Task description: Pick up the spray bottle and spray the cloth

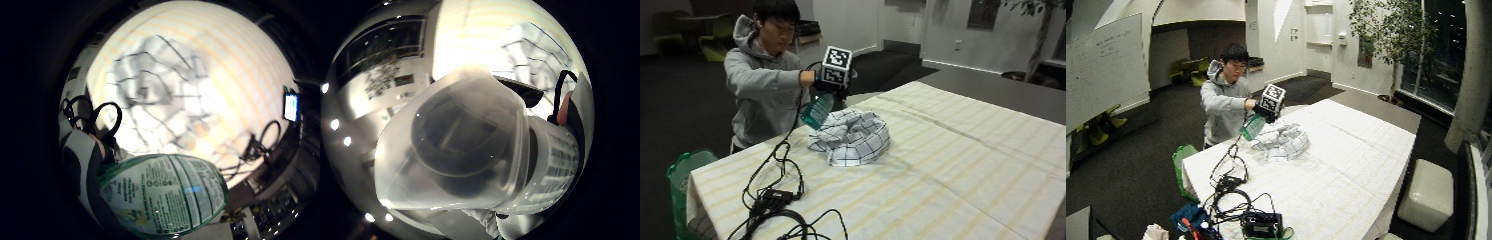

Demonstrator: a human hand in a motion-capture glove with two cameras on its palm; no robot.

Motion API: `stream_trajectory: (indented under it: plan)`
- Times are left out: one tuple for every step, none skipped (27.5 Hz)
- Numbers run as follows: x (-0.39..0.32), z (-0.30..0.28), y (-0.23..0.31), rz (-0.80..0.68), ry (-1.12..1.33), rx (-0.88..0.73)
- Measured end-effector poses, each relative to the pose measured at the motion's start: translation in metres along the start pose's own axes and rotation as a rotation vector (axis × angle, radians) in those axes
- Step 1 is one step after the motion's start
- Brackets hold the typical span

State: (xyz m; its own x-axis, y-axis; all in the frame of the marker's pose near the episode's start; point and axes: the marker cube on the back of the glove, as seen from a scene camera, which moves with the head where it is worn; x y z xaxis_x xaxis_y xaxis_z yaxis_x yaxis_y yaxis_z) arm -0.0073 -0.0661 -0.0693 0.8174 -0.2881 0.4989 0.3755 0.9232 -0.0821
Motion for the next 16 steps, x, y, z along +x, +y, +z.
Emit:
stream_trajectory:
  plan:
    - [-0.016, -0.002, 0.000, -0.058, -0.057, 0.046]
    - [-0.033, -0.004, 0.000, -0.115, -0.118, 0.096]
    - [-0.049, -0.005, 0.000, -0.169, -0.184, 0.148]
    - [-0.064, -0.006, -0.002, -0.218, -0.253, 0.199]
    - [-0.078, -0.006, -0.004, -0.258, -0.323, 0.249]
    - [-0.090, -0.005, -0.007, -0.292, -0.393, 0.297]
    - [-0.101, -0.005, -0.011, -0.320, -0.460, 0.342]
    - [-0.111, -0.003, -0.015, -0.343, -0.524, 0.382]
    - [-0.119, -0.001, -0.021, -0.362, -0.582, 0.416]
    - [-0.126, 0.002, -0.027, -0.381, -0.632, 0.440]
    - [-0.132, 0.007, -0.031, -0.402, -0.671, 0.446]
    - [-0.136, 0.015, -0.034, -0.431, -0.698, 0.427]
    - [-0.139, 0.024, -0.033, -0.471, -0.710, 0.376]
    - [-0.140, 0.035, -0.030, -0.517, -0.712, 0.309]
    - [-0.141, 0.046, -0.030, -0.555, -0.711, 0.257]
    - [-0.144, 0.056, -0.035, -0.572, -0.717, 0.247]
